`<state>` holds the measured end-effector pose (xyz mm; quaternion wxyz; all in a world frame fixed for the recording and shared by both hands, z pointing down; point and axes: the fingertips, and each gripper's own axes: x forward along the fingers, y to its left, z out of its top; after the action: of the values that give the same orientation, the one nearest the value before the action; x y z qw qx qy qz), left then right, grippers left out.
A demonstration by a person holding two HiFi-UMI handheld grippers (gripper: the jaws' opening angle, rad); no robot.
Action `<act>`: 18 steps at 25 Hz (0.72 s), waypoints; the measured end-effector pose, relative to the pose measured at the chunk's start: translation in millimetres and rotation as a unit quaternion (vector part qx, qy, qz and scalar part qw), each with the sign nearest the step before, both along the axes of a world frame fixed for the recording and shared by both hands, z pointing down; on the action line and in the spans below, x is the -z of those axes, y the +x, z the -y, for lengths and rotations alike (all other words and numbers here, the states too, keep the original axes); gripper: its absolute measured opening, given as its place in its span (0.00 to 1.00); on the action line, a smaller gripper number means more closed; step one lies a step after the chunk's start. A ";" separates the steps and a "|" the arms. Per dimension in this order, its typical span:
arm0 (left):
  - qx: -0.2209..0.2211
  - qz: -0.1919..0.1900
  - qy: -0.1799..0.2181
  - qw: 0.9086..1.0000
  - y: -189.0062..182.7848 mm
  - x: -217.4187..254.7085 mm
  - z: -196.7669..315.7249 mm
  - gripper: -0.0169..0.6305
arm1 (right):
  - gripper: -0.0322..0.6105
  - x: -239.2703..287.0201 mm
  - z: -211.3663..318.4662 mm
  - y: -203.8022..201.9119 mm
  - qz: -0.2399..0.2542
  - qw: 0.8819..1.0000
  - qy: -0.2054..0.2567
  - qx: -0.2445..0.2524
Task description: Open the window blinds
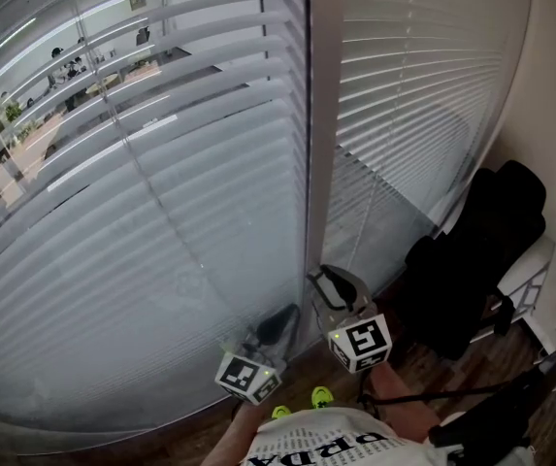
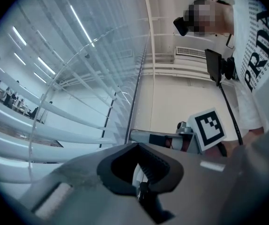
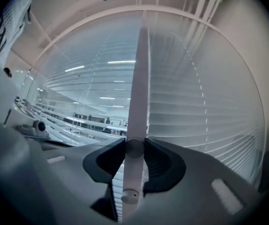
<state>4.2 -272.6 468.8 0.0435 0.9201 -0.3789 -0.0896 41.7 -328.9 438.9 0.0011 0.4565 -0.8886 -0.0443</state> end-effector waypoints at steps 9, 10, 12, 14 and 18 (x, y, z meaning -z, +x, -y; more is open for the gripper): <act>0.002 -0.001 0.001 1.000 -0.8 0.9 -1.0 0.02 | 0.26 -1.0 0.8 2.4 0.076 0.996 -0.049 0.008; 0.001 0.000 0.002 1.000 -1.0 0.6 -0.8 0.02 | 0.26 -0.9 0.8 2.3 0.081 0.995 -0.051 0.009; 0.001 -0.001 0.003 1.000 -1.1 1.5 0.1 0.02 | 0.26 -0.3 1.3 2.1 0.090 0.994 -0.056 0.012; 0.001 -0.003 0.002 1.000 0.1 2.9 1.3 0.02 | 0.26 -0.2 2.3 2.4 0.101 0.993 -0.063 0.014; 0.001 -0.004 0.000 1.000 3.6 4.2 2.0 0.02 | 0.26 -1.0 3.4 2.6 0.108 0.991 -0.071 0.017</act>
<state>7.8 -274.5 464.6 0.0447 0.9195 -0.3792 -0.0937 44.3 -332.3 439.9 -0.0632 0.4423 -0.8920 0.0685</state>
